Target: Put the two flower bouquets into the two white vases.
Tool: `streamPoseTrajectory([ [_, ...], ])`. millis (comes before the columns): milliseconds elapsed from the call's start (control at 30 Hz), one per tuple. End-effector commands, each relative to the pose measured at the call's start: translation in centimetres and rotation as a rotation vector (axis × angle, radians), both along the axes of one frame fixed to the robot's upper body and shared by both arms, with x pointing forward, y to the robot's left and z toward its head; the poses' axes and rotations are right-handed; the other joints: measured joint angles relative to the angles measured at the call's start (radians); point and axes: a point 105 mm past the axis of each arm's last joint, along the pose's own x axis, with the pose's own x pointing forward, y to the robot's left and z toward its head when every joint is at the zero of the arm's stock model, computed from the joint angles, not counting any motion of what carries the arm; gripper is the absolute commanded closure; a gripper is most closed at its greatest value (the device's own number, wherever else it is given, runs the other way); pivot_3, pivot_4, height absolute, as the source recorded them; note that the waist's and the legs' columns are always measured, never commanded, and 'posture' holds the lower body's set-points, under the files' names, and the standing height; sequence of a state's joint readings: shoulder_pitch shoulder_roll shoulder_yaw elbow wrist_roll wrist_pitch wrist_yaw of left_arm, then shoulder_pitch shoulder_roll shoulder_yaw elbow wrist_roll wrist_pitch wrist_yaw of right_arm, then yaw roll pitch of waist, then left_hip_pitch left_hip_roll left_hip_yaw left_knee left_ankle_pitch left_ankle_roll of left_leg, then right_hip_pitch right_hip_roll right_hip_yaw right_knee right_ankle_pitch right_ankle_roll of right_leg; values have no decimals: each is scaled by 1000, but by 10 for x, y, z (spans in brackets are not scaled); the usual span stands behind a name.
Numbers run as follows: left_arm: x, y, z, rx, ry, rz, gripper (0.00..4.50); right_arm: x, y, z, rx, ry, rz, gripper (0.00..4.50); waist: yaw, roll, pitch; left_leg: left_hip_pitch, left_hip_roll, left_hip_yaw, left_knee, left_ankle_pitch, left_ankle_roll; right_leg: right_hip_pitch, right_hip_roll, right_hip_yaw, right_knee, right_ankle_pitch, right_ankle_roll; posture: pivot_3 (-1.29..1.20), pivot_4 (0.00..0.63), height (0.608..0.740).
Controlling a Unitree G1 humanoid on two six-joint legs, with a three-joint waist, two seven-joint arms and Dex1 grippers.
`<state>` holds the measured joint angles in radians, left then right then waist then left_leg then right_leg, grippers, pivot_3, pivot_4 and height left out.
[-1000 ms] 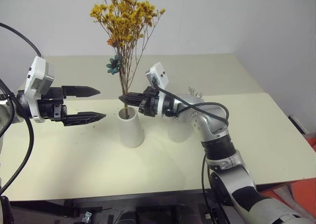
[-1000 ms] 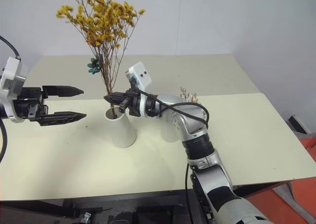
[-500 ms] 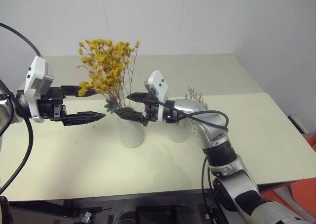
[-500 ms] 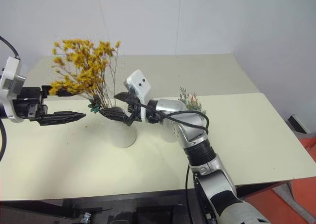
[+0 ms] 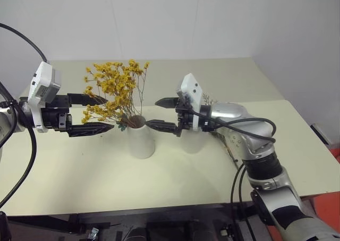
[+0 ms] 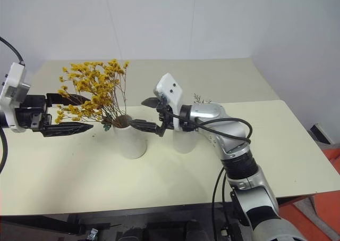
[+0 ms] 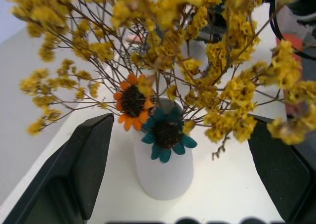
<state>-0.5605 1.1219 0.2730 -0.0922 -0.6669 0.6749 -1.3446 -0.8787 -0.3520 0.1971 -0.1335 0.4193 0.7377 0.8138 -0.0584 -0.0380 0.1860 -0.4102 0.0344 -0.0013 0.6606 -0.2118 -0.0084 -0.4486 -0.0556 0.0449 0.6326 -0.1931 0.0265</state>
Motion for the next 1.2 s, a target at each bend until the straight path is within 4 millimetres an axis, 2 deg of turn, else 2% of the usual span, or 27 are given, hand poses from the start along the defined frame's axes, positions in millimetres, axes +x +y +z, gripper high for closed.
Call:
streamPoseTrajectory([
  [33,0,6,31,50,-132,14,0,-5,-17,12,24,-25,-3,32,4,0,0,0,0,0,0,0,0,0,0,0,0,0,0,0,150,740],
  [167,2,7,65,29,-246,2,0,-3,-39,11,7,-24,-48,32,15,0,0,-1,0,0,0,0,0,0,0,0,-1,-2,3,0,150,740],
  [300,2,-3,85,-13,-297,-73,0,1,-54,9,2,-21,-94,32,17,0,0,0,-1,0,0,0,0,1,0,0,-1,-3,6,0,150,740],
  [467,7,-31,109,-71,-360,-235,0,3,-69,9,17,-17,-154,32,24,-1,0,0,-1,0,1,0,0,1,0,0,-1,-3,6,0,150,740],
  [533,9,-41,113,-85,-361,-288,0,2,-72,9,21,-20,-169,32,25,-1,0,0,-1,0,1,0,0,2,0,0,-1,-3,6,0,150,740],
  [633,13,-62,105,-92,-310,-393,0,0,-87,9,28,-20,-222,32,22,-1,0,-1,-1,0,1,0,0,1,0,0,-1,-3,6,0,150,740],
  [833,22,-91,92,-114,-227,-488,0,0,-116,13,11,-27,-316,32,19,-1,0,-1,-1,0,1,0,0,2,0,0,-1,-3,6,0,150,740],
  [933,36,-113,81,-79,-184,-470,0,1,-134,21,17,-32,-382,32,19,-1,0,-1,-1,0,1,0,0,2,0,1,-1,-3,6,0,150,740],
  [1067,41,-130,75,-42,-147,-480,0,4,-147,25,18,-29,-445,32,18,-1,0,0,-1,0,1,0,0,3,0,1,-1,-3,6,0,150,740],
  [1200,53,-147,64,63,-108,-404,0,10,-162,24,28,11,-537,32,16,-1,0,0,-1,0,1,0,0,3,0,1,-1,-4,6,0,150,740],
])
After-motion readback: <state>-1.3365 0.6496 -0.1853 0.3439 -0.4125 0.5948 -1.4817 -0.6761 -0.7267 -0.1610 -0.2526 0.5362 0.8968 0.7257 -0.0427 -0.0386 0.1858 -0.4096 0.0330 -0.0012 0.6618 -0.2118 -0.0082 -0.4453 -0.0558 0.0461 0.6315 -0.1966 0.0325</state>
